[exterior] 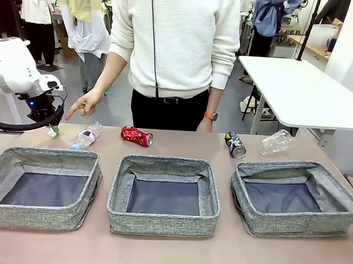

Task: Sort the waste into the appropriate baskets.
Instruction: Pick up the waste item pointed out by the person.

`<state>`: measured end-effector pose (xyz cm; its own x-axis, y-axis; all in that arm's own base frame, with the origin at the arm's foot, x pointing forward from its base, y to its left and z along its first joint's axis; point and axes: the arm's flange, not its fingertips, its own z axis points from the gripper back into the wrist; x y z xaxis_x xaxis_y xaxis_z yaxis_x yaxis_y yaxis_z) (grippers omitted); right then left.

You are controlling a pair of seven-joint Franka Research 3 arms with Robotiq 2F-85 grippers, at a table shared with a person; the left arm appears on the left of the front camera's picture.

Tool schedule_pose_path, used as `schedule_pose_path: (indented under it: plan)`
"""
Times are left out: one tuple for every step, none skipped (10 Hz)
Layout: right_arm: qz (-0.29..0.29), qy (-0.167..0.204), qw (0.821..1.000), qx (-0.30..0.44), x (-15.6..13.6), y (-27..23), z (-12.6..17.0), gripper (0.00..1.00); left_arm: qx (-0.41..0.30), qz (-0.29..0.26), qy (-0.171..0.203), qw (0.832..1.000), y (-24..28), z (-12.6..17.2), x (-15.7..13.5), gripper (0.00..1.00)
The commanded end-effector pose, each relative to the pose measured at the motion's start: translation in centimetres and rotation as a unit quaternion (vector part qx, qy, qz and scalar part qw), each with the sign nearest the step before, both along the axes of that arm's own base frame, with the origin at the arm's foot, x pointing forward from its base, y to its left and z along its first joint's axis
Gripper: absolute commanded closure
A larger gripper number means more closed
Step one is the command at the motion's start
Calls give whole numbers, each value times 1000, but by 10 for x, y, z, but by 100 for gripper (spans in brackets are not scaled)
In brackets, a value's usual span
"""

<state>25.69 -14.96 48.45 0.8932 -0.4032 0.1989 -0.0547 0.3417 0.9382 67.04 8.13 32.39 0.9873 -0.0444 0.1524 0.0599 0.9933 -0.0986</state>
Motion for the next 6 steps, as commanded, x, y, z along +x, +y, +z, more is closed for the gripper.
schedule_pose_path:
  plan:
    - [2, -17, 1000, 3, 4, -1, 3, 0, -12, 23, 16, 1000, 9, 13, -17, 100]
    - [2, -17, 1000, 3, 4, -1, 3, 0, -23, 25, 12, 999, 13, 46, -46, 100]
    - [2, -17, 1000, 3, 4, -1, 3, 0, -39, 12, 42, 998, 8, 89, -98, 100]
    - [2, -17, 1000, 3, 4, -1, 3, 0, -28, -41, 46, 998, -1, 128, -169, 100]
    - [2, -17, 1000, 3, 4, -1, 3, 0, 7, -52, -4, 999, -8, 148, -220, 100]
    - [2, -17, 1000, 3, 4, -1, 3, 0, 21, -74, -24, 997, -12, 156, -256, 100]
